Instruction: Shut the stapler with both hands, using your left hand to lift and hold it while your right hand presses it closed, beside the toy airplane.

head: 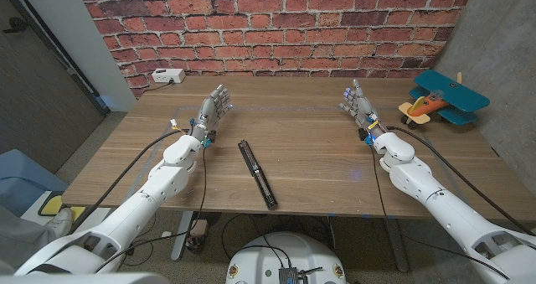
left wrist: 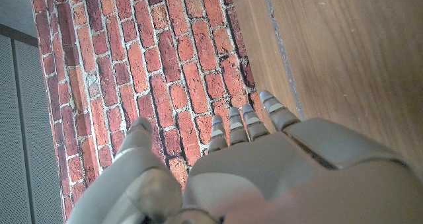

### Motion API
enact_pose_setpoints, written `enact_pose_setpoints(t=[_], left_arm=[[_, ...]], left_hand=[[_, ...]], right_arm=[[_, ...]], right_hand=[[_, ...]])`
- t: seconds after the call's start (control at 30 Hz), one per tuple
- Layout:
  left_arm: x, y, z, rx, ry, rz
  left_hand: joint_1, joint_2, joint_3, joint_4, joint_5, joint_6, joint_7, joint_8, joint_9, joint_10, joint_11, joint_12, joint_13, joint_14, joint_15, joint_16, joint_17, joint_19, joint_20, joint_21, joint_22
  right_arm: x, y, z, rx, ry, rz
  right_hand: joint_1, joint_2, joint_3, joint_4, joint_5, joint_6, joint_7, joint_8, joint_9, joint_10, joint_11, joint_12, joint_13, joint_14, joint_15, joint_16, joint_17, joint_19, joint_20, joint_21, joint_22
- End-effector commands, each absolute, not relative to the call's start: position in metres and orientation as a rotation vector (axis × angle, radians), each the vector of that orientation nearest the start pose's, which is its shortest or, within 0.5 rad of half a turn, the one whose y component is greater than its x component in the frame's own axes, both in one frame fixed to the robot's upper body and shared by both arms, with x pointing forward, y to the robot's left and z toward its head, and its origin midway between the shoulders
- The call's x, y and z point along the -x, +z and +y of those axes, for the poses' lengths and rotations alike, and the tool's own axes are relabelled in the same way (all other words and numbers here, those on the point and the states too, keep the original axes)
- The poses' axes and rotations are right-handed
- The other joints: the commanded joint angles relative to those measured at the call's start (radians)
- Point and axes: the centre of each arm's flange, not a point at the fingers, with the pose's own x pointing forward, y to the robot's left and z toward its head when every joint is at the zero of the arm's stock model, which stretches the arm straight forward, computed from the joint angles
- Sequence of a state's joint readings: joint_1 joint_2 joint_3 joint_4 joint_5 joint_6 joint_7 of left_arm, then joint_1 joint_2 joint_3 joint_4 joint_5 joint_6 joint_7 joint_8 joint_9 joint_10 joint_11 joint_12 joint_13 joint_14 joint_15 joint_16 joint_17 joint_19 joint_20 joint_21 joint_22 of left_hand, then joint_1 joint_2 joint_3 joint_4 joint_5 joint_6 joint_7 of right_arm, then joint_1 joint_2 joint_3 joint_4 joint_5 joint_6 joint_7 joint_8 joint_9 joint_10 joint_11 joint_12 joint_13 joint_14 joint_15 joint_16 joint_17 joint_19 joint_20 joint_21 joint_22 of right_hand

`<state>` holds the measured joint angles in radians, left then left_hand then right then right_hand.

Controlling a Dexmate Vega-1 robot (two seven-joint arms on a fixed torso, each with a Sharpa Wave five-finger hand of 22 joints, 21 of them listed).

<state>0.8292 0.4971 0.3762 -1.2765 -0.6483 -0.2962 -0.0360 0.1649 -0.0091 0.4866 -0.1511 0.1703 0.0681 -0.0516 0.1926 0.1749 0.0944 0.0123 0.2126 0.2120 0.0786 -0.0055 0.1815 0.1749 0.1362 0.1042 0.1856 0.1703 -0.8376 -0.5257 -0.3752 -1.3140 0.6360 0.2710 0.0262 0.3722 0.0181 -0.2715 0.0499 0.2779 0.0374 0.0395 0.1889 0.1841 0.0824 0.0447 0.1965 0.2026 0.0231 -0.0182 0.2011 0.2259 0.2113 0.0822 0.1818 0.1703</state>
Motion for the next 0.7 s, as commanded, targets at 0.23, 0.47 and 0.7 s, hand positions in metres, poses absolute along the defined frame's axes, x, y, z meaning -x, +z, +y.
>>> enact_pose_setpoints(t=[0.23, 0.47, 0.7], left_arm=[[-0.656, -0.035, 0.288, 0.086, -0.231, -0.597], [-0.658, -0.035, 0.296, 0.101, -0.222, -0.611], [-0.659, -0.034, 0.298, 0.094, -0.236, -0.658]], left_hand=[[0.014, 0.001, 0.008, -0.002, 0.006, 0.015, 0.002, 0.005, 0.005, 0.014, -0.001, 0.006, 0.003, 0.011, 0.003, 0.006, 0.003, 0.005, 0.0, 0.006, 0.006], [0.016, 0.002, 0.008, -0.002, 0.006, 0.016, 0.001, 0.004, 0.005, 0.015, 0.0, 0.006, 0.002, 0.012, 0.003, 0.006, 0.003, 0.004, 0.0, 0.006, 0.006], [0.036, 0.0, 0.01, -0.007, 0.005, 0.038, 0.031, 0.004, 0.005, 0.056, -0.02, 0.02, -0.002, 0.046, -0.03, 0.013, 0.001, 0.057, -0.09, 0.019, 0.003]], right_arm=[[-0.655, -0.02, -0.288, 0.012, 0.217, -0.574], [-0.657, -0.022, -0.279, -0.003, 0.218, -0.58], [-0.656, -0.02, -0.275, 0.037, 0.223, -0.574]], right_hand=[[0.01, 0.002, -0.003, -0.003, 0.006, 0.001, 0.001, 0.006, 0.005, 0.011, -0.005, 0.007, 0.003, 0.012, -0.002, 0.004, -0.001, 0.0, 0.002, 0.004, 0.003], [0.012, 0.004, -0.002, -0.004, 0.005, 0.002, 0.0, 0.007, 0.004, 0.011, -0.004, 0.007, 0.003, 0.013, -0.003, 0.005, -0.003, -0.003, 0.003, 0.003, 0.003], [0.015, 0.006, -0.001, -0.006, 0.004, 0.003, -0.002, 0.007, 0.004, 0.01, -0.012, 0.007, 0.002, 0.011, -0.004, 0.004, -0.005, -0.01, -0.001, 0.002, 0.003]])
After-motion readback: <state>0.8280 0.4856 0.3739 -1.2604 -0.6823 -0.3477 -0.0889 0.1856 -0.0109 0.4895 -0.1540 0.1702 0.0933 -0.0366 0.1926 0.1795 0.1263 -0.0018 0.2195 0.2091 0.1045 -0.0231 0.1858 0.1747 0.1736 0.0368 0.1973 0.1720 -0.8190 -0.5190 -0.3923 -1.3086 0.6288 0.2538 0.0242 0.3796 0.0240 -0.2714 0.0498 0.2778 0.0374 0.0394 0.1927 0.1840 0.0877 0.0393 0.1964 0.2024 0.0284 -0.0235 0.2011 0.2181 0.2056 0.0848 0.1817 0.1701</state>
